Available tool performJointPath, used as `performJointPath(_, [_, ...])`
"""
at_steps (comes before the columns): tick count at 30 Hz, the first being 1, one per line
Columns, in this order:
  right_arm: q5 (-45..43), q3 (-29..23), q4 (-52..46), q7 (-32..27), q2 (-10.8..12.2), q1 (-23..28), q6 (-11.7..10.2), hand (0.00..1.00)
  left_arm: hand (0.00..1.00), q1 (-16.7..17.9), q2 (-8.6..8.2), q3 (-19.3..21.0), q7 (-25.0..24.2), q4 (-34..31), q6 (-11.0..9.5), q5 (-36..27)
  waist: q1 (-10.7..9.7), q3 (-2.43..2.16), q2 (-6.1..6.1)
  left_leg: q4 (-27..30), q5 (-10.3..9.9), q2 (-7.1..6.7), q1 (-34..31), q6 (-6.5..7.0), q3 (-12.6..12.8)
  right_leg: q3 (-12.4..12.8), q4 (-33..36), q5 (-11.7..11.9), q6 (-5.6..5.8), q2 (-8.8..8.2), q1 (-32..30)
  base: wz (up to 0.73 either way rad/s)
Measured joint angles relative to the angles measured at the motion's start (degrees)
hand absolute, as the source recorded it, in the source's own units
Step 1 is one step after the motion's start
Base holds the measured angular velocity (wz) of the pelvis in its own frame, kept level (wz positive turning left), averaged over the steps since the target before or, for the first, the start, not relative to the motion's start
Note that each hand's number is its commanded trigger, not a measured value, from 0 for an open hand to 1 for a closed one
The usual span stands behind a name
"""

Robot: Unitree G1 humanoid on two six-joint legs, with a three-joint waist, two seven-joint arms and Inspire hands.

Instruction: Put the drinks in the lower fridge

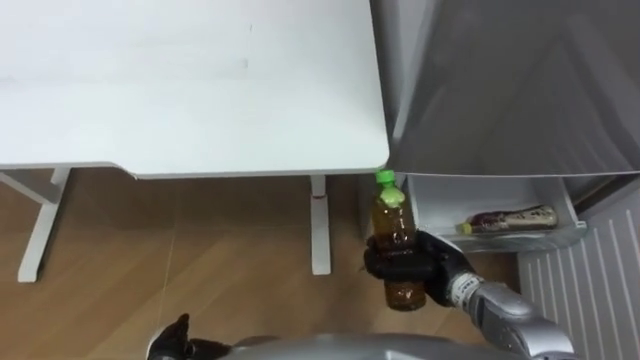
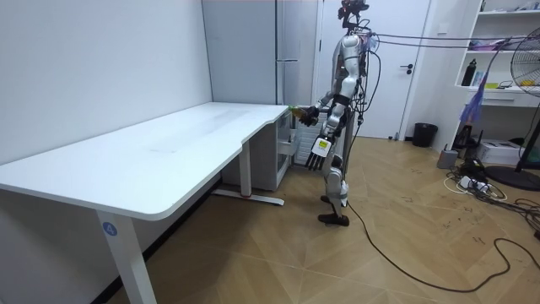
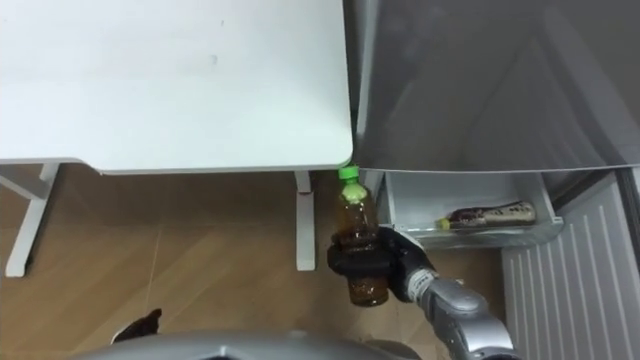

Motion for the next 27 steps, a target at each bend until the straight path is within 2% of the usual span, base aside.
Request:
performJointPath(4, [8.84,-2.31,0.01,-4.28,1.01,0.04,-0.65,1.00,0.00,0.99,-0.41,0.04,0.11,0.04,-0.05,-0.01,-1.05,-0.29,0.66,-0.01,0.00,0.05,0.24,-0.01,0.24,0.27,-0.02,0.01,-0.02,0.10,0.08,-0.03])
performJointPath(7, [13.96,-2.30,0.02,-6.65,1.35,0.30,-0.81,1.00,0.00,1.15,-0.74,0.06,0.26,0.00,-0.13,0.03,-1.55,-0.32,1.11,-0.24,0.00,0.08,0.39,-0.01,0.53,0.60,0.07,0.01,-0.02,0.13,0.03,-0.06])
performJointPath(14, [30.51,-2.90,-0.12,-10.83,1.39,0.29,-1.69,1.00,0.00,2.02,-1.48,1.25,1.37,0.00,-0.98,1.67,-1.14,-0.13,0.65,-0.30,0.00,0.06,0.36,0.00,1.23,1.40,0.83,-0.03,0.03,0.17,-0.73,-0.06])
performJointPath(16, [38.93,-3.38,-0.10,-12.21,1.48,0.29,-3.03,1.00,0.00,2.14,-1.49,1.26,1.40,0.00,-1.24,1.76,-0.99,-0.05,0.45,-0.26,0.00,0.04,0.40,0.00,1.28,1.31,0.81,-0.03,0.04,0.13,-0.68,0.00])
performJointPath(19, [46.88,-3.88,0.12,-13.54,1.53,0.29,-4.97,1.00,0.00,2.51,-1.49,1.25,1.40,0.01,-1.24,1.76,-0.97,0.00,0.39,0.00,0.00,0.05,0.46,0.00,1.24,1.24,0.72,-0.04,0.04,0.14,-0.61,0.00])
performJointPath(22, [52.10,-4.03,1.42,-14.29,1.51,0.29,-6.39,1.00,0.00,3.22,-1.48,1.40,1.37,0.15,-1.24,2.39,-0.94,0.02,0.35,0.00,0.00,0.03,0.39,0.00,1.22,1.24,0.59,-0.11,0.09,0.13,-0.69,0.00])
performJointPath(27, [59.31,-4.05,4.37,-14.68,1.48,0.29,-6.69,1.00,0.00,4.05,-1.47,1.27,1.00,0.39,-1.08,2.36,-0.87,-0.06,0.46,0.00,0.00,0.00,0.17,0.00,1.19,1.29,0.18,-0.13,0.11,0.13,-0.75,0.00])
